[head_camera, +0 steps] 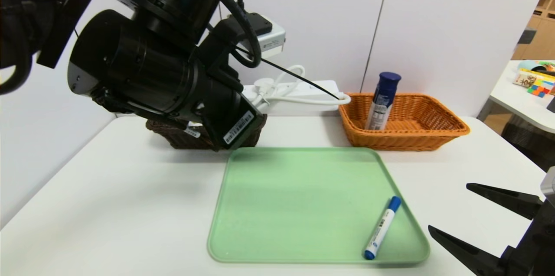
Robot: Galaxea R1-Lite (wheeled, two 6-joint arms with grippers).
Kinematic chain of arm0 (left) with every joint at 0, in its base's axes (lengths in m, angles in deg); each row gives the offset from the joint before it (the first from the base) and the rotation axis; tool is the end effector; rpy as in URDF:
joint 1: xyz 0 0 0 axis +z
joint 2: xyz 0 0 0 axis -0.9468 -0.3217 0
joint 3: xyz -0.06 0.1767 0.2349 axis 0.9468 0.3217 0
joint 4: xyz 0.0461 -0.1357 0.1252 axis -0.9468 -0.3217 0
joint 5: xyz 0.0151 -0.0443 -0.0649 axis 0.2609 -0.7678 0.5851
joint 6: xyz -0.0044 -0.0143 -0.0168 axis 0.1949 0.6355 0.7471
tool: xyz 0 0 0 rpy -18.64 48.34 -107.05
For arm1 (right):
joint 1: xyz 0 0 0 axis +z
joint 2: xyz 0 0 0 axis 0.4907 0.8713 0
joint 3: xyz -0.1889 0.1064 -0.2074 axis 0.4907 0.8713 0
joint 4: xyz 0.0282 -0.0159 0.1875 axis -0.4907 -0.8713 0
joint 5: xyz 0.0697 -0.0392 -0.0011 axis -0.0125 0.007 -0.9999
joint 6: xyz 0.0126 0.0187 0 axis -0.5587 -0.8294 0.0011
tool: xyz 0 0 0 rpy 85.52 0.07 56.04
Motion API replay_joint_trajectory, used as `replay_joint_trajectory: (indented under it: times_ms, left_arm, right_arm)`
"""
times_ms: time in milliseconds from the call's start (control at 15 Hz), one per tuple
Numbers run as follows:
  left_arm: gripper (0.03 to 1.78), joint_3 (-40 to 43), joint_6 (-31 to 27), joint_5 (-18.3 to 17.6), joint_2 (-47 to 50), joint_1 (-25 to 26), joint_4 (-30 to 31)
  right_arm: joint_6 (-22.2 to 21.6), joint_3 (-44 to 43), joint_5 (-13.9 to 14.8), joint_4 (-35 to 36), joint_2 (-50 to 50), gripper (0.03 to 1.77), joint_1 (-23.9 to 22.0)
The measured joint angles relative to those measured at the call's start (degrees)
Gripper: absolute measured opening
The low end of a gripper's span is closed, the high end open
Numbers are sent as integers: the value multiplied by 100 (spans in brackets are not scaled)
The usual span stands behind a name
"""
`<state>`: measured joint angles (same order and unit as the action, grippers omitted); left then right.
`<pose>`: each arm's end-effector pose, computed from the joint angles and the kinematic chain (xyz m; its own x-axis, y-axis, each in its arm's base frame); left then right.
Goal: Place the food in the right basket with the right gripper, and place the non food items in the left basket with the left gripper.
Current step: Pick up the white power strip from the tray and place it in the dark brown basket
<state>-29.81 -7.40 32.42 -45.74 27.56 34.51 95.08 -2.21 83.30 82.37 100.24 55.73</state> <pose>0.2147 -0.1998 0.3191 0.6942 -0.4339 -0.5742 0.6817 0.6525 0.3311 0.1017 0.0513 0.1630 0.8424 0.4583 -0.2835 -0.5132 0.8428 -0.1625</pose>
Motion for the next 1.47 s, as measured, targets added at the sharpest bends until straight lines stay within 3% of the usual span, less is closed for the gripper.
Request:
replay_joint_trajectory:
  times_ms: [533,1000,1467]
  left_arm:
    - [11,-418,-783,-625,-289,1224,-51]
    - [11,-1215,-1278,-753,-898,1981,-495]
    - [11,-1353,-1918,-695,-1467,2626,-528]
  right_arm:
    - [-2,9,4,0,-30,170,0]
    - [-5,61,12,16,-48,170,-2]
    - [-11,61,4,9,-37,170,-2]
